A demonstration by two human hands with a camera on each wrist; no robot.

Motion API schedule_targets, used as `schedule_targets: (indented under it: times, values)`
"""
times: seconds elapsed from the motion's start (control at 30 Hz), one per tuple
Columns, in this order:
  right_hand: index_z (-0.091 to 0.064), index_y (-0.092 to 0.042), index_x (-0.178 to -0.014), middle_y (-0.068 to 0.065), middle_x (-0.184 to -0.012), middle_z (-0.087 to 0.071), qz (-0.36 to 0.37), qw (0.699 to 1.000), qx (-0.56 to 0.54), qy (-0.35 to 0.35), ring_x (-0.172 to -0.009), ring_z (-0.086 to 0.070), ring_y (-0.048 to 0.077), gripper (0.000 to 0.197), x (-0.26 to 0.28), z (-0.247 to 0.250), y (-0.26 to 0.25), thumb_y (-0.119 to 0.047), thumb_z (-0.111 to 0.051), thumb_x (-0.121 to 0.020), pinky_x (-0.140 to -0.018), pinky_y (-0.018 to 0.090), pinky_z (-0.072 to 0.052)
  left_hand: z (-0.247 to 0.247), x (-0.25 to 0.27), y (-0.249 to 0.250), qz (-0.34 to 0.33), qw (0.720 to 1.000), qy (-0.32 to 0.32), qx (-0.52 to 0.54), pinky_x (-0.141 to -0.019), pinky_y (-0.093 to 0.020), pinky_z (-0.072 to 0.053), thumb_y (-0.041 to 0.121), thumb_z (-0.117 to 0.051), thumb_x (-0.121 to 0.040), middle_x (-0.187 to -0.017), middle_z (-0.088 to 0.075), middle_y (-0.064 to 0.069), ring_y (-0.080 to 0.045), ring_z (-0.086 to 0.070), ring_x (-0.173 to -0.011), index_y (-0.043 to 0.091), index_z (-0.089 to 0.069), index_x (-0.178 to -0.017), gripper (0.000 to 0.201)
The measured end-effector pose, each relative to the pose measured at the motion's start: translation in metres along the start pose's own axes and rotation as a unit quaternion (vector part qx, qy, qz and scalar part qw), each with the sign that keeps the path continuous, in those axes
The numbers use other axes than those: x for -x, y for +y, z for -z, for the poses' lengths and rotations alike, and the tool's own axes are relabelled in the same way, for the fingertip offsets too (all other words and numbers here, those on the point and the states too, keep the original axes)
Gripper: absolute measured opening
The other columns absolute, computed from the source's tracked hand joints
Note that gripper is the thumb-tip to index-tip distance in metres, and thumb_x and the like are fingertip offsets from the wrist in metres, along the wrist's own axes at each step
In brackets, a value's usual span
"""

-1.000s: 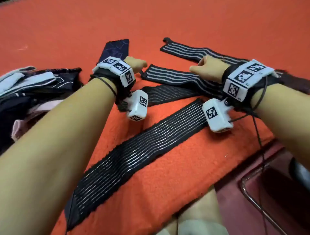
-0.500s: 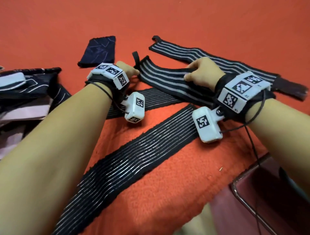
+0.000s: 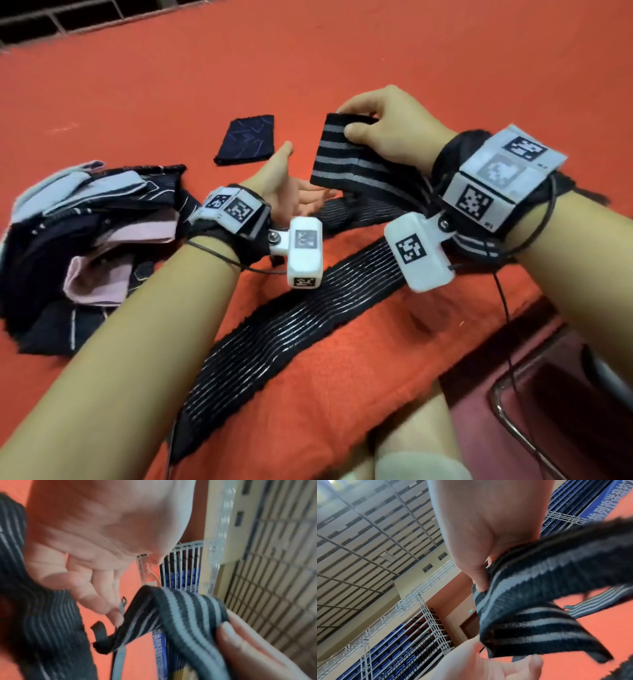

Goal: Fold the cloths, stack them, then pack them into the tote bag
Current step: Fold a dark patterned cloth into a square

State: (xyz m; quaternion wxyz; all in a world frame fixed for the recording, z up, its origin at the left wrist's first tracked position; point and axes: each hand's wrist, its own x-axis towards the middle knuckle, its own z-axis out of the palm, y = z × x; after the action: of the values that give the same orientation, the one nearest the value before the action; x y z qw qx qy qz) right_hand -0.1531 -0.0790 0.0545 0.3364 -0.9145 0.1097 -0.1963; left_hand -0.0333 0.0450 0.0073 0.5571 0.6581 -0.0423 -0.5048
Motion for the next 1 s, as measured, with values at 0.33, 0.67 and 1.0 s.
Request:
schedule_targets:
  times: [0.33,0.67,1.0]
  values:
    - [-0.063,-0.014,-0.117,-0.005,-0.100,-0.060,0.034,0.998,-0.042,-0.012,-0.090,-0.052,0.004,0.030,0.028,0.002,-0.043,-0.004,-0.048,-0.093,-0.064,-0.004,-0.035,-0.006,0.100,0.001,-0.173,0.932,0.001,0.317,-0.036,-0.036,-0.051,0.034,-0.050,-0.097,-0.075,-0.067,-0.023,-0.030,-0.067,-0.052,-0.014,-0.057,-0.098,0.049]
    - [-0.063,-0.022,-0.107,-0.001,-0.099,-0.065,-0.015,0.994,-0.003,-0.105,-0.088,-0.058,0.012,0.017,0.041,-0.022,-0.068,-0.024,-0.053,-0.093,-0.079,0.020,-0.044,0.047,0.152,-0.019,-0.255,0.932,0.152,0.208,-0.039,-0.017,-0.049,0.011,-0.044,-0.097,-0.077,-0.055,-0.006,-0.013,-0.060,-0.045,0.006,-0.054,-0.088,0.014]
    - [-0.063,-0.009,-0.113,0.009,-0.107,-0.067,-0.101,0.941,0.183,-0.266,-0.093,-0.059,0.023,0.043,0.042,-0.082,-0.034,-0.038,-0.068,-0.082,-0.083,0.028,-0.043,0.119,0.152,-0.088,-0.205,0.930,0.182,0.244,-0.033,-0.013,-0.040,0.027,-0.030,-0.103,-0.051,-0.054,0.003,-0.007,-0.051,-0.031,0.011,-0.043,-0.072,0.037]
